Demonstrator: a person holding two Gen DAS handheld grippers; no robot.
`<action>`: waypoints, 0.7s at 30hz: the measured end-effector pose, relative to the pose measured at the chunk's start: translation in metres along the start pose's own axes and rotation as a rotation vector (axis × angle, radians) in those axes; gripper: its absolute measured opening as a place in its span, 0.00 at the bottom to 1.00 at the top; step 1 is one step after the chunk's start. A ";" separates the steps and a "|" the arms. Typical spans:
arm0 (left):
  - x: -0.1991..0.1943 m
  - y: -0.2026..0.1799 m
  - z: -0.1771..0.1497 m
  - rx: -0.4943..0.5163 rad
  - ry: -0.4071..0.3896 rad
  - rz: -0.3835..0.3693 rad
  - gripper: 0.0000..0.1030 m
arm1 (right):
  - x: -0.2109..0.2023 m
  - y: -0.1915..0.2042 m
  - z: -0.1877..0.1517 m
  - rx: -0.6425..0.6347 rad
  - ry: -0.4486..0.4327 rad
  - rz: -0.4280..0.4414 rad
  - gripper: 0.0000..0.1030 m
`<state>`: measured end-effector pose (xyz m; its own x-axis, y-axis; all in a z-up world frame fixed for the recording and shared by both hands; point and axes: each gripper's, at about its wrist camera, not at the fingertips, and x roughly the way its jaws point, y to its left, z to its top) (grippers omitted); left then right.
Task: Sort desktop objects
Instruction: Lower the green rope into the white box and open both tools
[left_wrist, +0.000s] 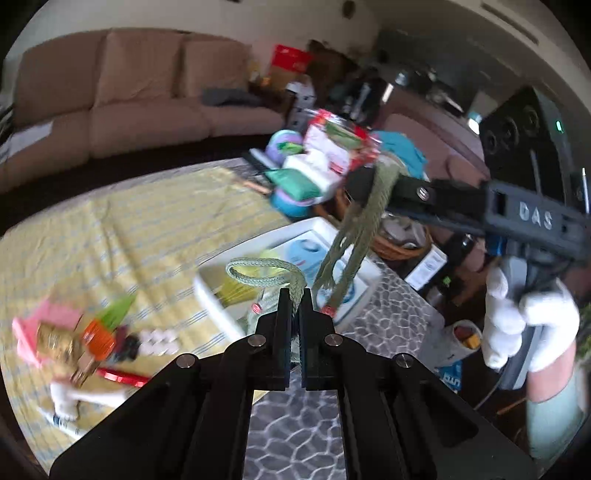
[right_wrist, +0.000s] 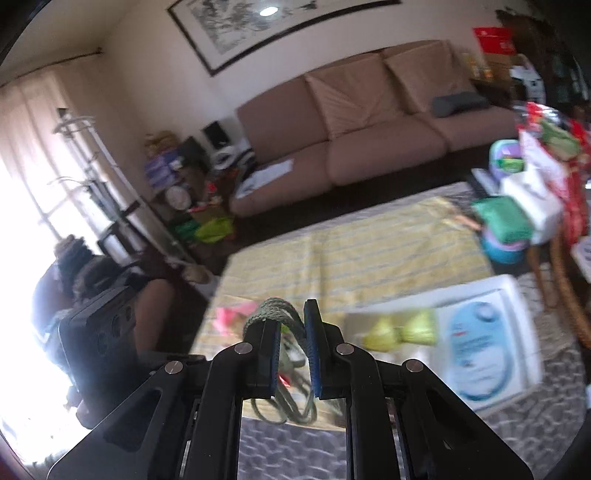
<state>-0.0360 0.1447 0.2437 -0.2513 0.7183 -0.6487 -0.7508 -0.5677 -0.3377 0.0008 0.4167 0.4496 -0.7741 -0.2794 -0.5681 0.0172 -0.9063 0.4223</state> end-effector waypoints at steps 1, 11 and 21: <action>0.010 -0.008 0.005 0.008 0.015 -0.001 0.03 | -0.001 -0.011 -0.002 0.005 0.011 -0.023 0.13; 0.135 -0.024 -0.018 -0.077 0.160 -0.025 0.03 | 0.034 -0.107 -0.044 0.112 0.051 -0.108 0.13; 0.201 -0.022 -0.046 -0.090 0.258 0.039 0.07 | 0.078 -0.136 -0.081 0.159 0.131 -0.100 0.13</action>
<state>-0.0426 0.2832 0.0893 -0.1064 0.5759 -0.8106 -0.6834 -0.6345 -0.3611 -0.0104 0.4920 0.2905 -0.6781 -0.2392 -0.6950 -0.1634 -0.8728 0.4599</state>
